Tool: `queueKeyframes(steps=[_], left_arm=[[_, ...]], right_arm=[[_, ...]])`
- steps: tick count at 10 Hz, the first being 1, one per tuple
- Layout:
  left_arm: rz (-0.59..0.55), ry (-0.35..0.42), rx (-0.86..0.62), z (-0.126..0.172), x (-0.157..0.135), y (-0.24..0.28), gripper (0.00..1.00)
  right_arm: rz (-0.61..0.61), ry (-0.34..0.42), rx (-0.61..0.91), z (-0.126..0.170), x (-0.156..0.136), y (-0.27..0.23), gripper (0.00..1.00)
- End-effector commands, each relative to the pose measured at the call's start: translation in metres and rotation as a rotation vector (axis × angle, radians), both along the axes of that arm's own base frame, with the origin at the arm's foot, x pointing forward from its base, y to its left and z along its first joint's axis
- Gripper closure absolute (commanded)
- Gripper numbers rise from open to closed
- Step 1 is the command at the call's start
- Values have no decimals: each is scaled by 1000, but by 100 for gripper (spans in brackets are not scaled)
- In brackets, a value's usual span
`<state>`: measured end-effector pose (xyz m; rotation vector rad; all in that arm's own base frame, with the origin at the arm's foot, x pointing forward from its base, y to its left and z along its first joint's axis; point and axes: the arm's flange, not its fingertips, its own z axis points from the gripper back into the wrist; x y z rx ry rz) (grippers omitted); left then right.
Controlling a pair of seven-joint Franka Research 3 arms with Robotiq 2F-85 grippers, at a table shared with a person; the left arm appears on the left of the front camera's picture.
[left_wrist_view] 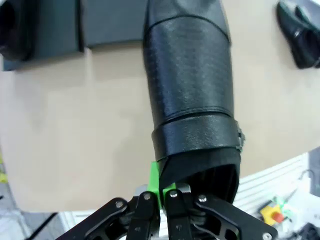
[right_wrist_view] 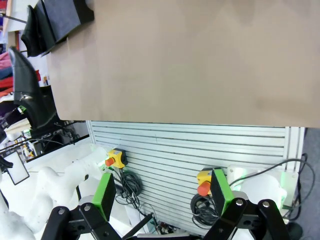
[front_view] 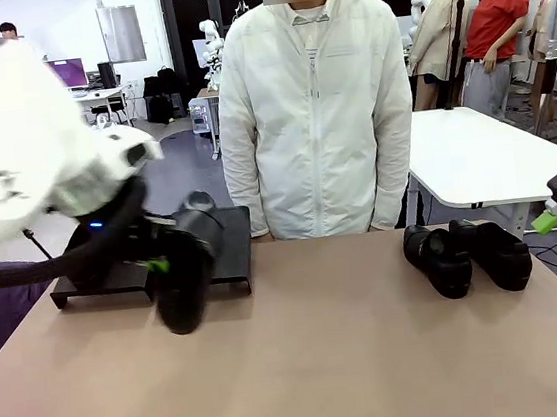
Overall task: Organize the shoes by placing them on the stand.
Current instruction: Place the Shoe from the middle of the table onto the Shoes Stand.
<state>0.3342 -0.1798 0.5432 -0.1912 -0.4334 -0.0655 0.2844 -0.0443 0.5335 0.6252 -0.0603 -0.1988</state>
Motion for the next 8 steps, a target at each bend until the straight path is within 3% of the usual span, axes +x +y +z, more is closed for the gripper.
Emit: queueKeyframes(steps=[1, 2, 3, 4, 8], left_arm=[[-38, -86, -19, -15, 0, 73, 100], [-25, -92, -16, -22, 1, 109, 100], [128, 44, -32, -25, -3, 131, 100], [-12, -59, -4, -11, -2, 83, 100], [-12, -59, -4, -11, -2, 83, 100]], right_arm=[[-3, -5, 27, 2, 1, 1, 0], [-3, -5, 27, 2, 1, 1, 0], [-3, -5, 27, 2, 1, 1, 0], [-3, -5, 27, 2, 1, 1, 0], [-3, -5, 27, 2, 1, 1, 0]])
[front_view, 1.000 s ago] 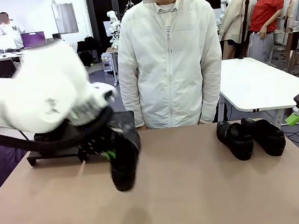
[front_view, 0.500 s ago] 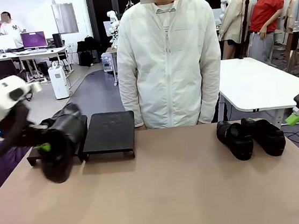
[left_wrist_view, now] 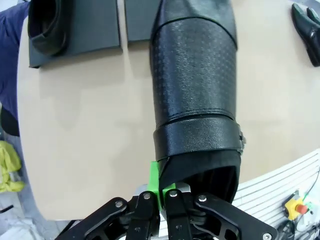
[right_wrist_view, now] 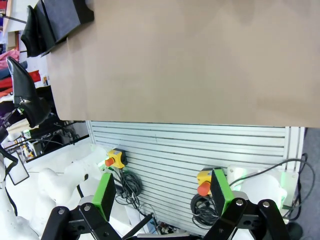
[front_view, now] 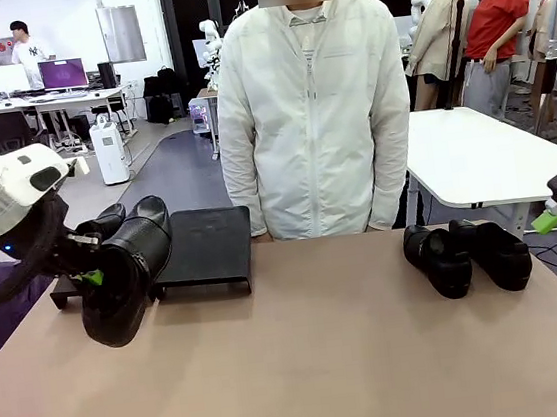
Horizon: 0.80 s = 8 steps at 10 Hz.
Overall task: Organize the shoes by placing them on the stand.
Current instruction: Place the Shoe from the middle of the table onto the Shoes Stand.
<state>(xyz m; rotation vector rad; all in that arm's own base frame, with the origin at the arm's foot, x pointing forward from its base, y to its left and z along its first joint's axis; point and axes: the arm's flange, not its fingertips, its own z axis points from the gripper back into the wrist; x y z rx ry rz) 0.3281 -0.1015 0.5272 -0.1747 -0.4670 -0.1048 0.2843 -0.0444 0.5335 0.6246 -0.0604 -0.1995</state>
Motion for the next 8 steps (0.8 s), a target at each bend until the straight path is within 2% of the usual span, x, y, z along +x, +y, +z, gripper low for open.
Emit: queueKeyframes(steps=[1, 2, 3, 5, 6, 8], left_arm=[[7, 3, -3, -1, 1, 4, 100], [-38, 21, -10, 4, 31, 13, 100], [-32, -18, -74, 15, 72, 28, 100], [0, -32, -123, 24, 166, 49, 100], [-8, -58, -148, 22, 200, 57, 100], [46, -27, -155, 3, 250, 67, 100]], right_arm=[[-2, -5, 28, 2, 1, 1, 0], [-2, -5, 28, 2, 1, 1, 0], [-2, -5, 28, 2, 1, 1, 0], [-2, -5, 28, 2, 1, 1, 0], [-2, -5, 28, 2, 1, 1, 0], [-2, -5, 28, 2, 1, 1, 0]])
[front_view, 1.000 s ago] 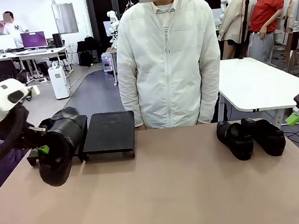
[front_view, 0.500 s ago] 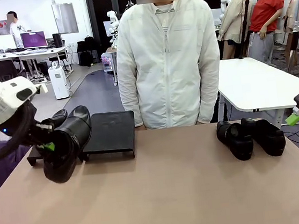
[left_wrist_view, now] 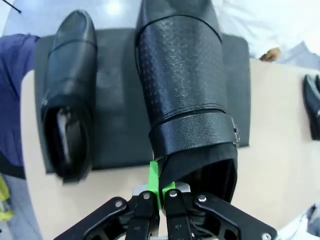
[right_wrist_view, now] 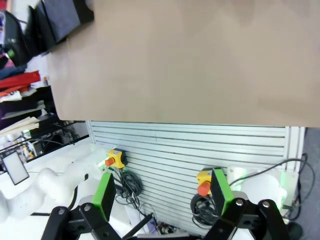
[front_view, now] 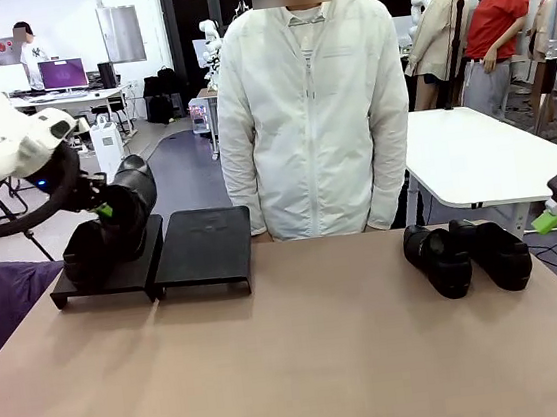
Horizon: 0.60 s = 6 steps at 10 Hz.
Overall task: Organize the shoes by placing them on the stand.
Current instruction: Place the Shoe from the middle of the table onto the Shoes Stand.
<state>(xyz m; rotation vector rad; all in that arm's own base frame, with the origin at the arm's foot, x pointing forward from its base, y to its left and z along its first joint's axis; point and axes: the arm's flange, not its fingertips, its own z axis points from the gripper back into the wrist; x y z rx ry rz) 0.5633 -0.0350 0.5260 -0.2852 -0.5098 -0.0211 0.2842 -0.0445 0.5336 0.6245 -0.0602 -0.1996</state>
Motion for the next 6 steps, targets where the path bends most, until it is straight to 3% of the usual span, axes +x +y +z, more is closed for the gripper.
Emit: queueKeyframes(steps=[1, 2, 6], left_arm=[[18, 28, -7, -8, 34, 3, 100], [-29, 30, -6, -17, 45, 4, 100], [27, 48, 68, -44, 64, 11, 100]], right_arm=[[-2, -6, 28, 2, 1, 1, 0], [-2, -6, 28, 2, 1, 1, 0], [-2, -6, 28, 2, 1, 1, 0]])
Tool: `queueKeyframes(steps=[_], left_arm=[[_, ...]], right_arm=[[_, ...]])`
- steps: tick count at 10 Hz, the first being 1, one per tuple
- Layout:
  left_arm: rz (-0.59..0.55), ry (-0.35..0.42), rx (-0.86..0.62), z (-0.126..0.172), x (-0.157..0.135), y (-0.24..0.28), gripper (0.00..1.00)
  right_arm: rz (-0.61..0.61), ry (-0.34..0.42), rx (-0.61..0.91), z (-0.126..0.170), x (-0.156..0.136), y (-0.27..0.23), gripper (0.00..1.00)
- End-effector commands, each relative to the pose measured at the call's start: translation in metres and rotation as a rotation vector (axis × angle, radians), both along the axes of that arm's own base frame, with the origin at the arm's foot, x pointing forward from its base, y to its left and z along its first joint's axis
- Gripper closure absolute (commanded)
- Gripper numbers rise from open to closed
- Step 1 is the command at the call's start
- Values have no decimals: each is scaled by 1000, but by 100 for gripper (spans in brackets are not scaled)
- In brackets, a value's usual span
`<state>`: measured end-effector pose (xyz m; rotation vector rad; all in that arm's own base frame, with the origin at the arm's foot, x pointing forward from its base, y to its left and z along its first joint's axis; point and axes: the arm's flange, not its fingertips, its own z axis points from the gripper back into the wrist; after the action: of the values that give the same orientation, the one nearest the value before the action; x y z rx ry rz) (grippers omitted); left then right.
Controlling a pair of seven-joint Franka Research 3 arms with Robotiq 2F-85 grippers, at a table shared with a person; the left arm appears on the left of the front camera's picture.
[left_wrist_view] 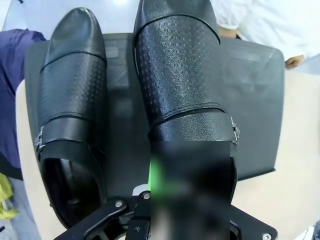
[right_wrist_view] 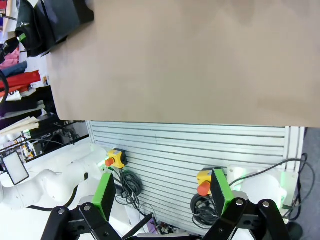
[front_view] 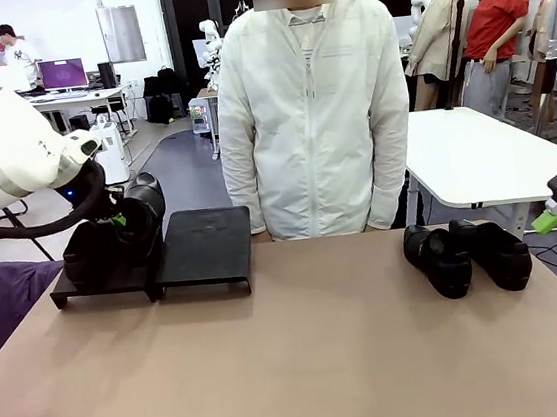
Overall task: Organize the shoes by placing them on the stand.
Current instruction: Place the Shoe from the middle of the table onto the Shoes Stand.
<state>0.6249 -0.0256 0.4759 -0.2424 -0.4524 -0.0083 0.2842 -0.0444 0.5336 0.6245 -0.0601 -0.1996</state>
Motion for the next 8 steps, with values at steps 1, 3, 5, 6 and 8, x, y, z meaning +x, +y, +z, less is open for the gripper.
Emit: queueKeyframes(steps=[1, 3, 5, 6, 8], left_arm=[[8, 10, 41, -1, 4, 3, 100], [11, 19, 69, -13, 6, 3, 100], [8, 24, 92, -20, 9, 0, 92], [25, 25, 113, -21, 9, -1, 38], [48, 23, 138, -21, 9, -1, 0]], right_arm=[[-2, -6, 28, 2, 1, 1, 0], [-2, -6, 28, 2, 1, 1, 0], [-2, -6, 28, 2, 1, 1, 0], [-2, -6, 28, 2, 1, 1, 0], [-2, -6, 28, 2, 1, 1, 0]])
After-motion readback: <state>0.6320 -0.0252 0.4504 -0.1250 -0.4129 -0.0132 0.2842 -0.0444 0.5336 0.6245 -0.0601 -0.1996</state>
